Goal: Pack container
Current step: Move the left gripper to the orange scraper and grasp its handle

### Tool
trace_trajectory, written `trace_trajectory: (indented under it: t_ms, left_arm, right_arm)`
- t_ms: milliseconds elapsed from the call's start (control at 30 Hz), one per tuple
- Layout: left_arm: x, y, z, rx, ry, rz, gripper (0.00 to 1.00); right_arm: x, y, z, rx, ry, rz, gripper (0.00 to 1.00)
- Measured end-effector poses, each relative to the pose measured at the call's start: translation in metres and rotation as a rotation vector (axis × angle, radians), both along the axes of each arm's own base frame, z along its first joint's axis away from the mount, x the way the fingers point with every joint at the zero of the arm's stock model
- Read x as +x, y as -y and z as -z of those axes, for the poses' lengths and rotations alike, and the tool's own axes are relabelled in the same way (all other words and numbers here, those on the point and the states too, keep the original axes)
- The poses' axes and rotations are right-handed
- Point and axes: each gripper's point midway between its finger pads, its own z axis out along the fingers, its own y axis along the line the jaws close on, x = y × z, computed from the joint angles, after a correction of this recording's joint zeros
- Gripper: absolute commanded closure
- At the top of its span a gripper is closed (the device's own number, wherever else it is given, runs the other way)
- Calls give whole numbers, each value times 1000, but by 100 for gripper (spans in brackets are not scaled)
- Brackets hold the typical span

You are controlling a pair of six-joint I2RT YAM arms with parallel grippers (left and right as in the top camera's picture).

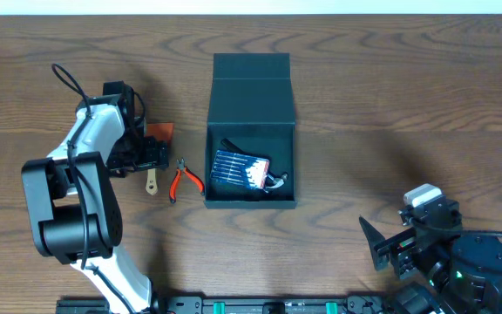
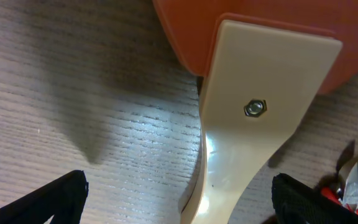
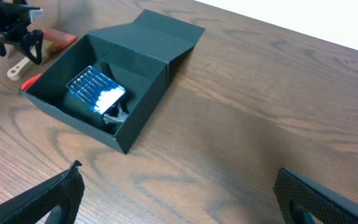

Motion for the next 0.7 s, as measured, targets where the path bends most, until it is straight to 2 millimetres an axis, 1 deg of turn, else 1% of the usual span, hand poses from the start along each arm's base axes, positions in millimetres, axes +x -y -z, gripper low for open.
trace_trajectory:
  t_ms: [133,267,333,433,467,533,600,700]
  left_arm:
    - [-2,0,6,-2,-18,0,8]
    - [-2,2,8,-14,-25,-1,17]
    - [-2,4,8,-23,-25,-3,25]
    - [-2,4,9,-26,-27,-6,43]
    - [-2,4,9,-26,-27,-5,46]
    - [-2,4,9,-26,-27,-5,53]
    - [-1,4,9,-26,-27,-6,56]
    - [0,4,9,-24,-21,-18,65]
  right_arm:
    - [0,0,0,0,0,0,1]
    - [0,0,0,0,0,0,1]
    - [0,0,0,0,0,0,1]
    - [0,0,0,0,0,0,1]
    - [0,0,0,0,0,0,1]
    - [0,0,0,0,0,0,1]
    - [0,0,0,0,0,0,1]
    - [0,0,0,0,0,0,1]
